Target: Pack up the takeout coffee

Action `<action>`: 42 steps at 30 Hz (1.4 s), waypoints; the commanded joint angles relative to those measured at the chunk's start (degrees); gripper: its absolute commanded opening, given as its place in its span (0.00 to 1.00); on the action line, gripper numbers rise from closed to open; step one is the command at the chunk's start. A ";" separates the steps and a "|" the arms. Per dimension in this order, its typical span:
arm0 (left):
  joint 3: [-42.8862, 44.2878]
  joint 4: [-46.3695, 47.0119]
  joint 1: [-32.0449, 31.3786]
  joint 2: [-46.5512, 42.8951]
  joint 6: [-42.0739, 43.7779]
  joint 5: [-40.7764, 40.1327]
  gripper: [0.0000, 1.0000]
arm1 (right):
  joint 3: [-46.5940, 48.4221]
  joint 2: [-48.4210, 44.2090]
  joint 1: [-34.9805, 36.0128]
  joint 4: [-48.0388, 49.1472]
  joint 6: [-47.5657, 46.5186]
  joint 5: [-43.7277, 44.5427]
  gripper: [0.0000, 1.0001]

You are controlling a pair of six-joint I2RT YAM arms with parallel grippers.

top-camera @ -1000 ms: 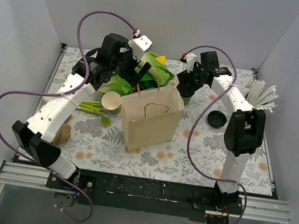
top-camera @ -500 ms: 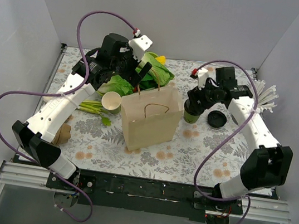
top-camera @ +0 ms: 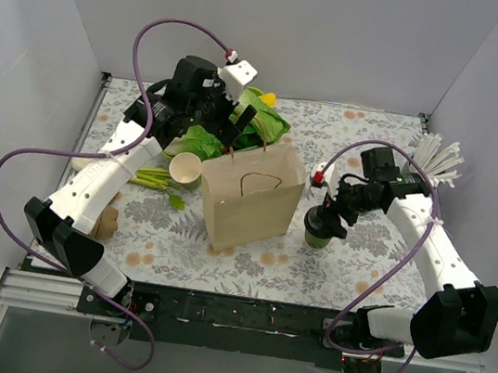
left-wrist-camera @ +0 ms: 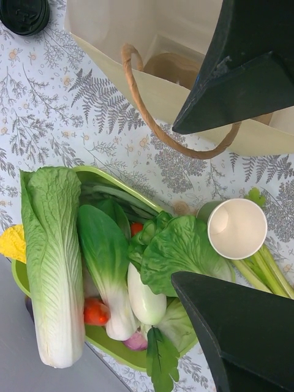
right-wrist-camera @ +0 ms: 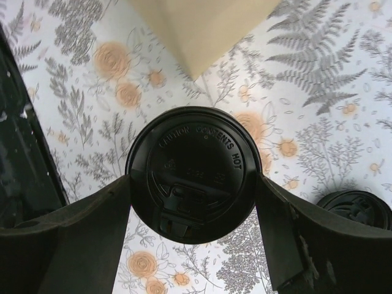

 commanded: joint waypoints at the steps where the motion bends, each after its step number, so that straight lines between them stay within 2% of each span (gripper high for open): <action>1: 1.23 0.21 0.38 -0.80 -0.67 1.32 0.97 | -4.33 -2.88 0.01 -3.53 -11.89 -3.23 0.62; 5: 1.05 -0.15 0.38 -0.89 -0.75 1.59 0.96 | -7.06 -3.50 -0.08 -3.09 -13.22 -2.97 0.63; 8: 1.14 -0.32 0.29 -0.80 -0.75 1.85 0.97 | -7.85 -4.20 -0.08 -3.35 -14.19 -2.88 0.67; 15: 0.96 -0.41 0.38 -0.54 -1.02 2.99 0.97 | -7.16 -6.75 -0.08 -5.28 -15.77 -1.82 0.91; 17: 1.40 -0.67 0.29 -0.45 -1.10 3.43 0.96 | -5.75 -6.84 -0.08 -7.12 -15.60 -2.26 0.93; 24: 0.96 -0.85 0.29 -0.45 -1.02 4.04 0.97 | -1.62 -5.44 -0.16 -8.54 -10.24 -3.75 0.96; 30: 0.70 -1.55 0.38 -0.71 -0.93 5.19 0.97 | 4.71 -2.55 -1.05 -12.59 -15.78 -5.78 0.95; 32: 0.78 -1.55 0.29 -0.54 -1.02 5.19 0.97 | 6.81 -0.61 -1.31 -10.92 -8.18 -3.67 0.95; 34: 0.96 -1.73 0.29 -0.54 -0.93 5.01 0.97 | 9.10 2.82 -1.39 -14.06 -6.81 -5.06 0.94; 35: 0.96 -1.82 0.38 -0.54 -0.93 5.10 0.97 | 10.59 3.78 -1.40 -15.90 -7.24 -6.55 0.98; 38: 0.26 -1.82 0.29 -0.80 -0.49 4.84 0.97 | 9.99 1.35 -1.13 -20.49 -16.71 -10.35 0.98; 42: -0.18 -2.08 0.29 -0.71 -0.40 5.36 0.97 | 5.78 -1.92 -0.52 -16.54 -24.71 -5.52 0.98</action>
